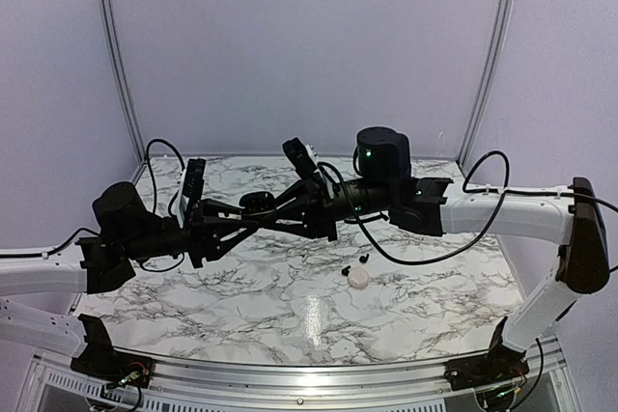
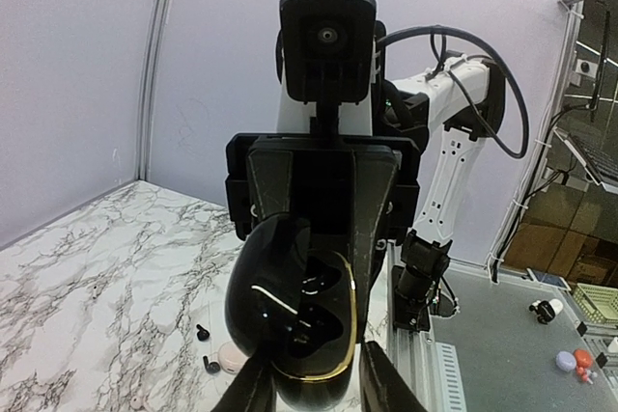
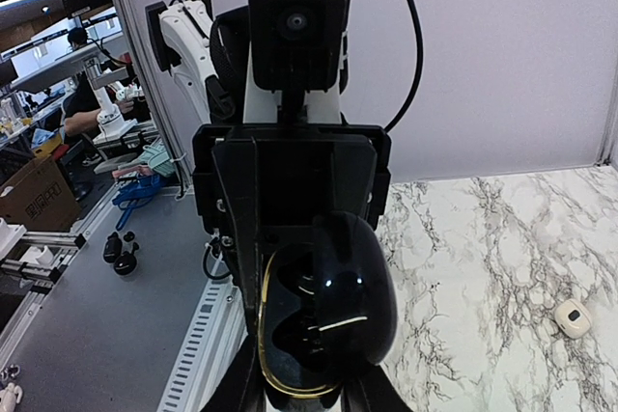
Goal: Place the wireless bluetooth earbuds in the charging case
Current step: Pass from the right arm to the left
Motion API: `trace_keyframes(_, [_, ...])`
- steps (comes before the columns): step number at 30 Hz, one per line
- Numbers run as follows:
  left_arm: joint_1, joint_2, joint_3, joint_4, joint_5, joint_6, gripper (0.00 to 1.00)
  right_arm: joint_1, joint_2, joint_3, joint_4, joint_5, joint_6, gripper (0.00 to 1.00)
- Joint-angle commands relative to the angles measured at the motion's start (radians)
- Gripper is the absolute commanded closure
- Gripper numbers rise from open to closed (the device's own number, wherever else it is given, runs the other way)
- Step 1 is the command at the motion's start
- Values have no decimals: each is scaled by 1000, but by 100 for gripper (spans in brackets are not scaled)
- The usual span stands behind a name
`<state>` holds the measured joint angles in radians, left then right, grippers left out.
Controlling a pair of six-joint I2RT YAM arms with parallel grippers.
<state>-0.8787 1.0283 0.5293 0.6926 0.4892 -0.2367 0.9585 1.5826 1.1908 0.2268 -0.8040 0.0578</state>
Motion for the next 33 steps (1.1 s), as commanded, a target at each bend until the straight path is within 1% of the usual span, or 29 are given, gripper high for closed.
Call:
trace_keyframes(1, [-7,-5,-9,51,-4,14,72,9,14,45,35,-17,20,100])
trace_keyframes(4, [-6,0,-5,54,-3,18,78,11,19,48,29,-20,20,100])
trace_keyframes(7, [-7,-2,-6,59,-6,17,79,13,19,49,22,-16,15,100])
trace_keyframes(11, [-5,-14,-15,61,-18,27,87,12,20,48,20,-17,14,100])
trace_keyframes(13, [-6,-25,-22,61,-26,32,94,11,20,48,18,-17,16,100])
trace_keyframes(17, [-6,-37,-36,61,-20,37,100,-3,19,49,19,-27,30,76])
trace_keyframes(19, [-6,-39,-43,61,-15,40,100,-13,16,46,31,-37,50,53])
trace_keyframes(20, [-7,-39,-45,61,-15,41,100,-20,15,46,39,-43,61,48])
trace_keyframes(23, [-6,-37,-51,61,-11,41,100,-39,14,46,59,-58,93,39])
trace_keyframes(24, [-6,-35,-52,61,-13,42,100,-43,14,47,64,-63,100,38])
trace_keyframes(33, [-9,-20,-55,61,26,69,100,-47,43,85,66,-39,131,34])
